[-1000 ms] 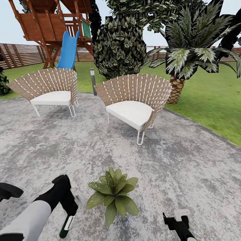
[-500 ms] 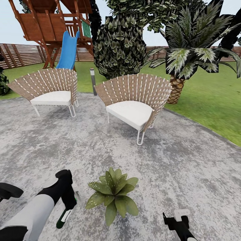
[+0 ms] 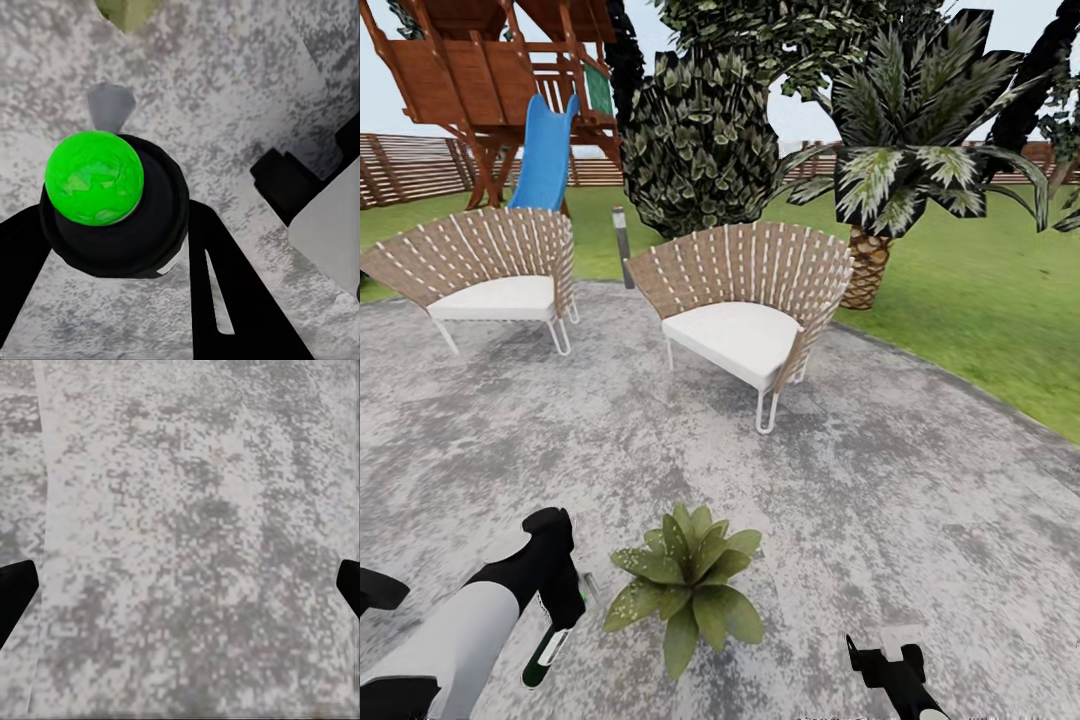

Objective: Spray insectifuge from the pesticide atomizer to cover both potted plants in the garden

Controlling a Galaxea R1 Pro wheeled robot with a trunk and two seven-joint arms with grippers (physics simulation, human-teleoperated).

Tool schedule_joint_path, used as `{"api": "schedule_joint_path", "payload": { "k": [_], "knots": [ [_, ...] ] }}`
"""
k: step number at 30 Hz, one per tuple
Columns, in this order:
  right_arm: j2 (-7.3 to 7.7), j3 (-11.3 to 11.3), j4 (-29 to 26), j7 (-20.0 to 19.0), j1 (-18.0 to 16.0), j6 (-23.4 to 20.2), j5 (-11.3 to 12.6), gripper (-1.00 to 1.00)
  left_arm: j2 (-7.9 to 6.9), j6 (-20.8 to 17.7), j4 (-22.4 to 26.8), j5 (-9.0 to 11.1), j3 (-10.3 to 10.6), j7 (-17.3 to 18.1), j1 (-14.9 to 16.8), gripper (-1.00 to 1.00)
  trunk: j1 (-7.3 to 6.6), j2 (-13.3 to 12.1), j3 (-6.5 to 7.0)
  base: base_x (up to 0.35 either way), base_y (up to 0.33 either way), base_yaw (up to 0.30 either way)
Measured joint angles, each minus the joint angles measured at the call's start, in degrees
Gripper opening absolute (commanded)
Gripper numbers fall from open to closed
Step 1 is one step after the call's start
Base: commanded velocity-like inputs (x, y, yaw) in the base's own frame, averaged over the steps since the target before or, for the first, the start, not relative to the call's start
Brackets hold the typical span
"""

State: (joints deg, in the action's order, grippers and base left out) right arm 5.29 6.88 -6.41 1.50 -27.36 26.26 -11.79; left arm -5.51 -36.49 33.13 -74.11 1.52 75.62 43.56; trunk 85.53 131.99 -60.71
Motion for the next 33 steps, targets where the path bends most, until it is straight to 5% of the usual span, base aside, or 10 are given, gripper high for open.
{"api": "schedule_joint_path", "payload": {
  "k": [6,13,24,28,33],
  "knots": [
    [-0.01,0.0,0.0,0.0,0.0,0.0,0.0,1.00,0.27,-0.2,0.2,0.0,0.0,0.1,0.8,-1.00,0.00,0.0,0.19,0.000,0.000,-0.117],
    [-0.01,0.0,0.0,0.0,0.0,0.0,0.0,1.00,0.89,-0.2,0.1,0.1,-0.1,2.2,5.5,-1.00,0.00,0.0,0.20,0.000,0.000,-0.003],
    [-0.01,0.0,0.0,0.0,0.0,0.0,0.0,1.00,0.02,0.3,-0.5,0.1,0.2,2.9,4.7,-1.00,0.00,0.0,0.20,0.000,0.000,0.000],
    [-0.01,0.0,0.0,0.0,0.0,0.0,0.0,1.00,-0.22,6.8,-1.0,0.1,-0.3,3.0,4.5,-1.00,0.00,0.0,0.20,0.000,0.000,0.000],
    [-0.01,0.0,0.0,0.0,0.0,0.0,0.0,1.00,0.14,8.2,-0.4,0.1,-0.1,3.2,4.4,-1.00,0.00,0.0,0.20,0.000,0.000,0.000]
  ]
}}
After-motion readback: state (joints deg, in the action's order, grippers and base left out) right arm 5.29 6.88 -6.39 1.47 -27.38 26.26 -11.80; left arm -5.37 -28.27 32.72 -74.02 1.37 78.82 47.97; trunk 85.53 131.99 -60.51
